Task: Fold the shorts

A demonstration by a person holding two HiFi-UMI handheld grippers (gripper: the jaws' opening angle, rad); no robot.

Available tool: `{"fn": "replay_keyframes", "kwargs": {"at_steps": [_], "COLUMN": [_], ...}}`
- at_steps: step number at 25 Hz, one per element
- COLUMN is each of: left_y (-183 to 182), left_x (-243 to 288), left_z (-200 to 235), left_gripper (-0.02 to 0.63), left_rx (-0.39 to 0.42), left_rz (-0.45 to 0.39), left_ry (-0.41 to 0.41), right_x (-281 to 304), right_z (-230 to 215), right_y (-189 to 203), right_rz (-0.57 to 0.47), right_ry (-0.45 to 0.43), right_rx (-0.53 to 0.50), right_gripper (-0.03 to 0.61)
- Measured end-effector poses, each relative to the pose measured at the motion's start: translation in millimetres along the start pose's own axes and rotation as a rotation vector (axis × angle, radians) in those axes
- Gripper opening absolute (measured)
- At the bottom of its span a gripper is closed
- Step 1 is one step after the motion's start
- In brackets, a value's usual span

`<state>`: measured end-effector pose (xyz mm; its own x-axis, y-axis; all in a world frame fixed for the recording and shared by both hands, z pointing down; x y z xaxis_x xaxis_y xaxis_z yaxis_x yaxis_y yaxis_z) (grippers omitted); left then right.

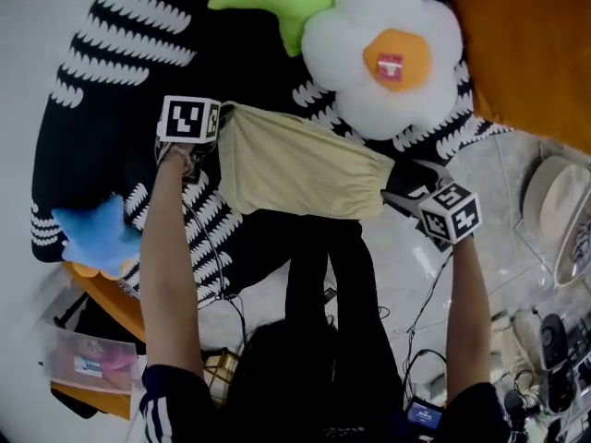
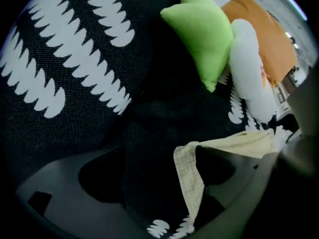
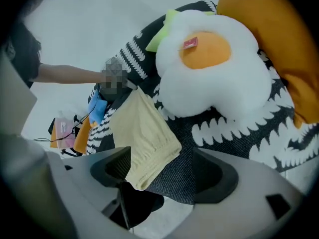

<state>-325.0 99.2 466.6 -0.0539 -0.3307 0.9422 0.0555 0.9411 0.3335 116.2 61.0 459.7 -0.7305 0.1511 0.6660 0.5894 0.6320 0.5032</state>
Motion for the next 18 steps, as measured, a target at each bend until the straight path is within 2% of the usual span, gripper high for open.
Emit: {"fn": "replay_keyframes", "kwargs": {"at_steps": [2,4,6,9,11,14,18], "left_y": [7,16,29,33,31,26,16], "left_x": [-9,-23,-35,-50,-55,-59,-67], "left_z": [13,32,51,66,56,22,-39], "left_gripper": [0.439,0.436,0.436,0.436,0.436,0.436,0.434], "left_rx": [-0.007,0.019,0.004,-0.062,-0.057,0.087,0.335], "left_rz": [0.017,0.024,0.030,-0.019,-0.060,-0.083,-0.067], "left_ry": [0.062,0.082,0.089,0.075,0.105,0.201,0.398], "right_x": [10,17,19,15,9,6,-3], "right_z": [10,23,35,37,37,44,62], "right_y": [1,0,0,-1,-1,3,20], "right_rz": [0.005,0.019,0.032,0.012,-0.032,-0.092,-0.164], "right_ry": [-0.020,-0.032,-0.035,-0.014,0.018,0.061,0.129], "right_rx": [0.008,-0.003,-0.020,-0.028,-0.006,0.037,0.117], "right_gripper": [0.385,0.380,0.379,0.374,0.368,0.365,0.353]}}
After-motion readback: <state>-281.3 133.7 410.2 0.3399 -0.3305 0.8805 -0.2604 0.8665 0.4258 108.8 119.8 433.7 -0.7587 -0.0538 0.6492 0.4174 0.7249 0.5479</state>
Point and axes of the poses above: the fingertips, and each gripper's own axes: x forward along the fingers, z to its left, y out of its underside, the point moved 6 cm from there along -x, backward along the fingers, and after that the axes turned 13 degrees about -z, right-handed, at the moved point
